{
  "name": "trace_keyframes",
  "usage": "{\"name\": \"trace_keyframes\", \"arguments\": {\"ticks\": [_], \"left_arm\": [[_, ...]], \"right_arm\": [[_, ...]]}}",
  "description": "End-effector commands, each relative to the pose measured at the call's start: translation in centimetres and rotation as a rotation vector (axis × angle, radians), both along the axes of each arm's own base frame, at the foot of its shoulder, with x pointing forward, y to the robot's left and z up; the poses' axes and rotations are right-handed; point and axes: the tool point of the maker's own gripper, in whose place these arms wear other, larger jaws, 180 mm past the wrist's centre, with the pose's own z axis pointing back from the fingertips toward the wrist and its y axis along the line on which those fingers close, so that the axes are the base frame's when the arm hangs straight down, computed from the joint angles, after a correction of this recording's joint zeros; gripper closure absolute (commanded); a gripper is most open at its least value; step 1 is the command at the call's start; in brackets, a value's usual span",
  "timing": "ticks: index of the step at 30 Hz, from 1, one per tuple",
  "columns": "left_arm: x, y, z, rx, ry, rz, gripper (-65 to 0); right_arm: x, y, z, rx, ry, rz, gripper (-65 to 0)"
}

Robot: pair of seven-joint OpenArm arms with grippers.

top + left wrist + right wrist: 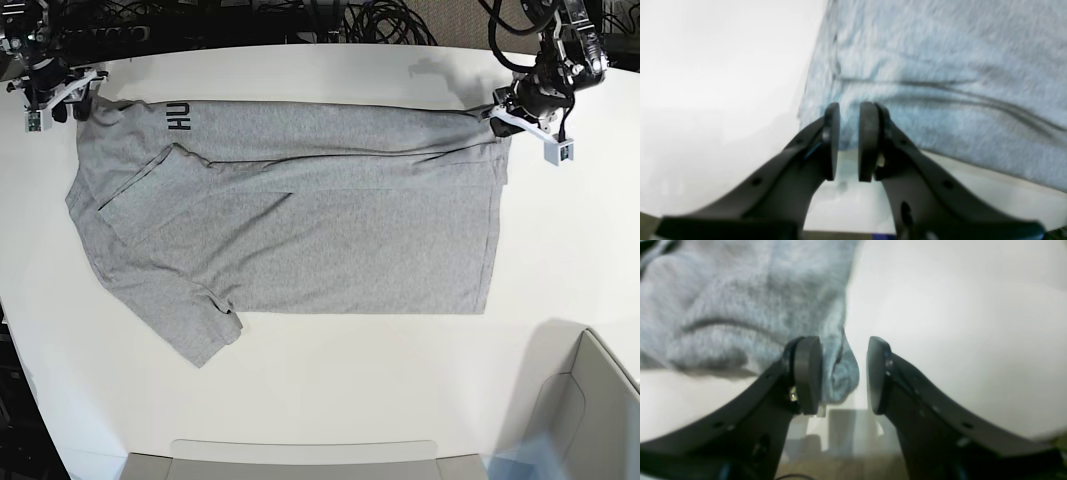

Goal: Fold the T-shirt properly
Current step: 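Drag the shirt by its shoulder edge toward the robot, then release the shirt with the right gripper and move it toward the sleeve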

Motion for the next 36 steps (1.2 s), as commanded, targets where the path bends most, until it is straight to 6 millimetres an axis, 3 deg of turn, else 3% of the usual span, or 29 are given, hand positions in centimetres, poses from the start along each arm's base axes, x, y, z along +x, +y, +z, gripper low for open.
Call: {"name": "trace_keyframes", "arguments": {"ticks": [1, 5, 7, 16, 22, 27, 31, 36], "left_arm": [[0.1, 0.2, 0.6, 0.009, -0.022, -0.007, -11.9], [0.1, 0.1, 0.6, 0.006, -0.021, -0.011, -11.9], [0.2, 0.0, 0.7, 0.008, -0.027, -0.014, -11.9], [0.9, -0.2, 1.9, 0.020, -0.070, -0.024, -11.9], [1.0, -0.4, 1.9, 0.018, -0.072, -0.028, -11.9], [1.3, -0.9, 2.6, -0.001, -0.096, -0.036, -11.9], [1.5, -1.1, 2.8, -0.026, -0.106, -0.030, -11.9], [0.7, -1.0, 2.7, -0.020, -0.092, -0.029, -11.9]], "right_arm": [[0.2, -1.0, 1.1, -0.027, -0.022, 0.003, -23.1], [-0.4, -2.5, 2.0, -0.054, -0.030, -0.030, -23.1], [0.4, -2.9, 3.0, -0.063, -0.066, -0.040, -23.1], [10.2, -2.6, 10.6, -0.071, -0.391, -0.040, -23.2], [13.9, -2.7, 15.3, -0.137, -0.593, -0.012, -23.2], [16.2, -1.6, 17.8, -0.279, -0.704, 0.047, -23.1], [17.6, 0.0, 17.7, -0.276, -0.686, 0.076, -23.1], [17.7, 0.9, 16.6, -0.258, -0.635, 0.092, -23.1]]}}
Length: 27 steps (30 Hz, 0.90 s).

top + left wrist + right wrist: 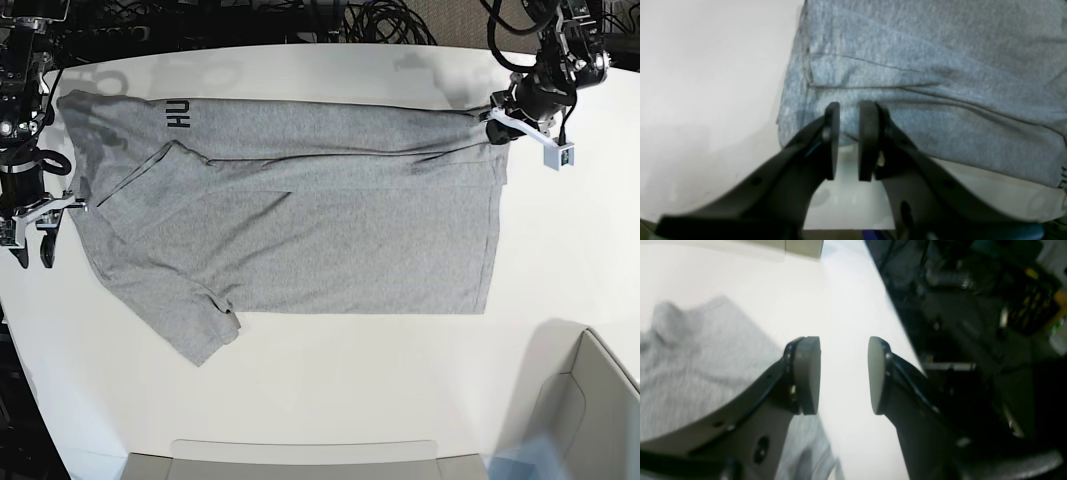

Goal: Fold the T-shirt properly
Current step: 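Release the shirt with the right gripper and move it toward the sleeve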

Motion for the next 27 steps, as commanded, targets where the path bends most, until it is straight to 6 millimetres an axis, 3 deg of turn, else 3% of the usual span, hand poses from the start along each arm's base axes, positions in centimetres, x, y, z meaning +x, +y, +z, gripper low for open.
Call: {"name": "trace_keyframes", "arguments": {"ticks": [1, 4, 8, 12, 17, 22, 27], "left_arm": [[0.2, 0.3, 1.0, 0.014, -0.031, -0.005, -11.9], [0.3, 0.6, 1.7, 0.028, -0.049, 0.000, -11.9], [0.2, 1.5, 2.0, 0.040, -0.057, 0.027, -11.9], [1.0, 2.3, 2.6, 0.044, -0.090, 0.063, -11.9], [3.2, 2.3, 3.6, 0.041, -0.147, 0.063, -11.9], [3.7, 2.6, 3.3, 0.032, -0.144, 0.074, -11.9], [4.6, 2.5, 3.7, 0.027, -0.169, 0.077, -11.9]], "right_arm": [[0.7, -0.2, 2.3, -0.028, -0.060, 0.012, -23.1], [0.7, 0.0, 2.1, 0.032, -0.049, 0.016, -23.1], [1.8, -0.4, 3.2, 0.112, -0.026, 0.027, -23.1], [4.3, 1.7, 3.5, 0.154, 0.044, 0.071, -23.1], [8.1, 3.1, 1.5, 0.191, 0.131, 0.095, -23.1], [12.5, 3.7, -2.5, 0.222, 0.255, 0.091, -23.1], [15.4, 8.0, -5.3, 0.243, 0.318, 0.220, -23.1]]}}
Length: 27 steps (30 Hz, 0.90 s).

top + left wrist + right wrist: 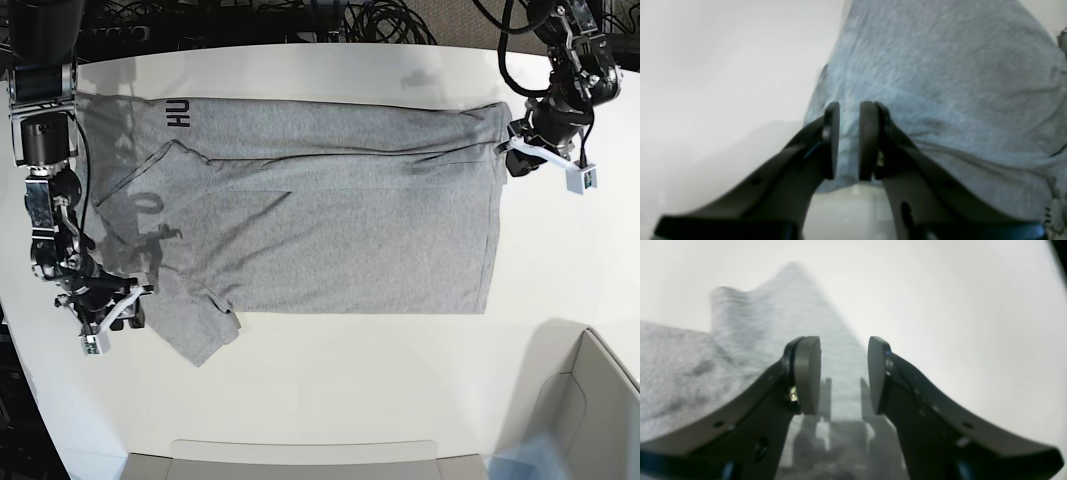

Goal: Fold the T-shirt properly
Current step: 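Release the shirt with the right gripper and move it toward the sleeve, then grasp the sleeve edge with the right gripper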

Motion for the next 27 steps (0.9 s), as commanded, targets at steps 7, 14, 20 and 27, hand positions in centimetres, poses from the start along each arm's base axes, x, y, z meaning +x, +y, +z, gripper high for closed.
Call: {"name": "trace_keyframes", "arguments": {"ticks": [7, 14, 20, 27], "left_arm": [[0.4, 0.3, 0.6, 0.008, -0.023, -0.003, -11.9], [1.1, 0.4, 1.0, 0.008, -0.043, -0.001, -11.9], [1.2, 0.5, 0.5, -0.003, -0.033, 0.006, -11.9], [1.8, 0.6, 0.5, -0.011, -0.041, 0.013, -11.9]], "right_arm": [[0.3, 0.0, -4.0, -0.019, 0.036, 0.002, -23.1], [-6.1, -5.6, -8.0, -0.110, 0.141, -0.030, -23.1], [-10.9, -5.4, -5.9, -0.022, 0.088, -0.003, -23.1], [-5.0, -6.7, 2.8, 0.053, -0.068, -0.092, -23.4]]}}
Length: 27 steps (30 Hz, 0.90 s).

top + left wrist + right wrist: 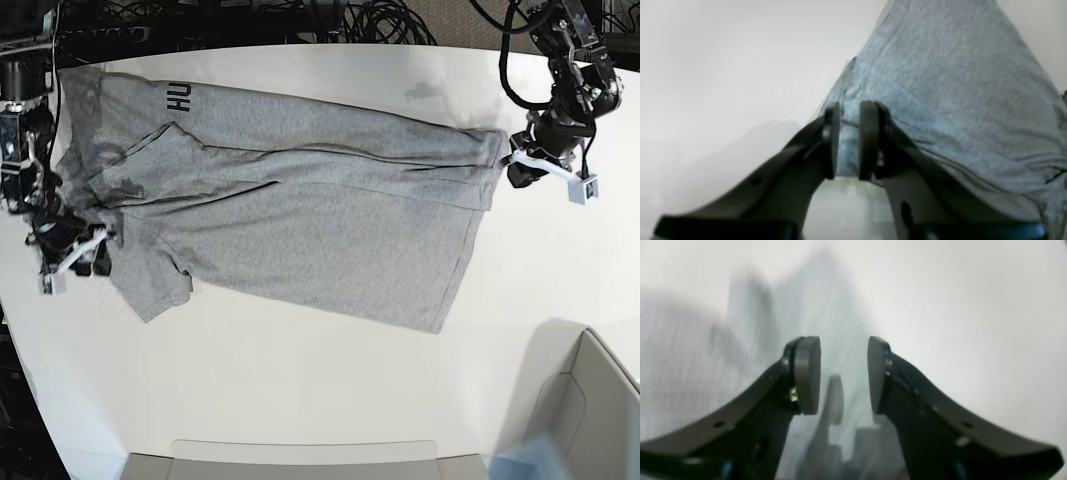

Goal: Fold the T-shirt properly
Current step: 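Grasp the sleeve edge with the right gripper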

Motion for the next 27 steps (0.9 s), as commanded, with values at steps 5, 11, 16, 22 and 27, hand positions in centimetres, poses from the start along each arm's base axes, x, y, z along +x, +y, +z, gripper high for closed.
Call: {"name": "trace_keyframes", "arguments": {"ticks": [5, 11, 16, 22, 27], "left_arm": [[0.4, 0.2, 0.9, 0.010, -0.030, -0.007, -11.9], [0.4, 0.1, 0.8, 0.007, -0.030, -0.007, -11.9], [0.4, 0.1, 0.8, 0.007, -0.030, -0.007, -11.9], [0.5, 0.1, 0.9, 0.007, -0.033, -0.007, -11.9], [1.0, 0.2, 1.3, 0.008, -0.047, -0.007, -12.0]], "right_arm": [[5.1, -1.9, 2.8, -0.085, -0.010, -0.027, -23.5], [6.2, -3.2, -1.2, -0.160, 0.082, -0.034, -23.5], [5.6, -4.4, -2.9, -0.153, 0.091, -0.079, -23.5], [4.9, -1.7, -5.5, -0.131, 0.141, -0.034, -23.5], [4.4, 2.4, -8.1, -0.107, 0.191, 0.060, -23.5]]}}
